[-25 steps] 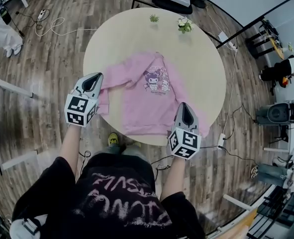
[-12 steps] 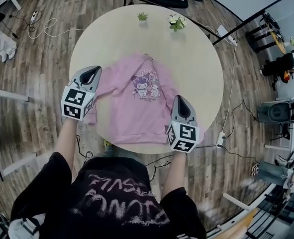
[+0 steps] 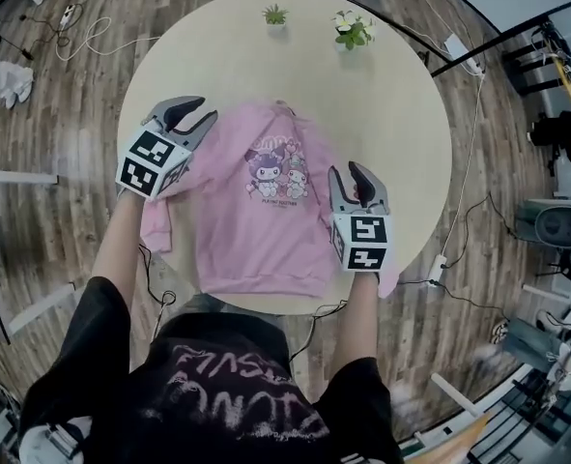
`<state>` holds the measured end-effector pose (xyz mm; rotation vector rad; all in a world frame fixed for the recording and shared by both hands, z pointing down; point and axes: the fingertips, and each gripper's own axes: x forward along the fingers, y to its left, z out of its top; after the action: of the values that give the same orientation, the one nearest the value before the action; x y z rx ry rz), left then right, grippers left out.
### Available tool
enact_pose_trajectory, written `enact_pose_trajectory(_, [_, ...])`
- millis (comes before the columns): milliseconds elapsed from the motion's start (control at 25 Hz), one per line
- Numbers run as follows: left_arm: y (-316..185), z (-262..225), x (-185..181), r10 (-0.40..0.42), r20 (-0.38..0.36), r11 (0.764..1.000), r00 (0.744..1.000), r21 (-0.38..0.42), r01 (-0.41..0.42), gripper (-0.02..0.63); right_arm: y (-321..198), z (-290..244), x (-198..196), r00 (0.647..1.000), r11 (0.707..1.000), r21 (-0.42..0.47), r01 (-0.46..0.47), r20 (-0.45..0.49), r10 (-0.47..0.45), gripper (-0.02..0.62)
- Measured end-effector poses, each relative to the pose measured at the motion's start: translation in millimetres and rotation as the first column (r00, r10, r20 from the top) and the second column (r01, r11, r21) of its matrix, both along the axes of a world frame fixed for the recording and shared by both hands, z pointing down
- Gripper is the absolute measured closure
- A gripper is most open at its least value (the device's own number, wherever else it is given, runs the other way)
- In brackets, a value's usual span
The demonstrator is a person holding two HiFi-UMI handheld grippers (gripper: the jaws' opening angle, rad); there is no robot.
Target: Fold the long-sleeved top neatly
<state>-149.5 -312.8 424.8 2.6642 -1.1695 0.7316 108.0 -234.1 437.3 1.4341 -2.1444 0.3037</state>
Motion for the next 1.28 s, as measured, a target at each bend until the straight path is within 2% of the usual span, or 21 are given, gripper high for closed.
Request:
enact_pose_trajectory(160, [-18,30,17,0.087,0.076,0.994,0.993,-0.067,-0.082,0.427,-23,26,4,0.999,0.998,-0.055,0.041,0.001,-0.041,0.422])
enact_pose_trajectory(360, [-44,67,36,0.154,0.123,0.981,0.980,-0.136,-0.137,0.420,-50,59,8,0.995,0.987,-0.127,0.096,0.008,-0.095,0.397])
enact_pose_trajectory(560, [-71,109,52,0.243,0.213,0.959,0.946,-0.199,-0.202,0.419,-77,95,8,0.990,0.971,-0.193,0.140,0.023,-0.138,0.397])
enact_pose_trajectory(720, [-84,139,64,0.285,0.266,0.945,0.921,-0.238,-0.224,0.419,-95,123,0,0.983,0.950,-0.252,0.183,0.050,-0.176,0.397])
enact_pose_trajectory(920, [-89,167,77,0.324,0.270,0.924,0.907,-0.296,-0.242,0.419,-109,149,-9,0.974,0.920,-0.321,0.226,0.066,-0.216,0.397])
enact_pose_trajectory(1000, [-88,171,80,0.332,0.248,0.917,0.910,-0.312,-0.250,0.422,-108,157,-14,0.972,0.909,-0.344,0.236,0.092,-0.217,0.393])
enact_pose_trajectory(1080, [-86,171,83,0.343,0.231,0.910,0.910,-0.322,-0.261,0.434,-106,162,-16,0.971,0.905,-0.351,0.238,0.090,-0.221,0.394])
enact_pose_trajectory(1160, [-84,171,86,0.364,0.242,0.906,0.900,-0.314,-0.282,0.465,-108,164,-14,0.972,0.906,-0.352,0.235,0.074,-0.223,0.404])
enact_pose_trajectory(1280, [-81,171,89,0.379,0.266,0.907,0.886,-0.297,-0.298,0.501,-110,165,-11,0.977,0.911,-0.355,0.212,0.054,-0.206,0.478])
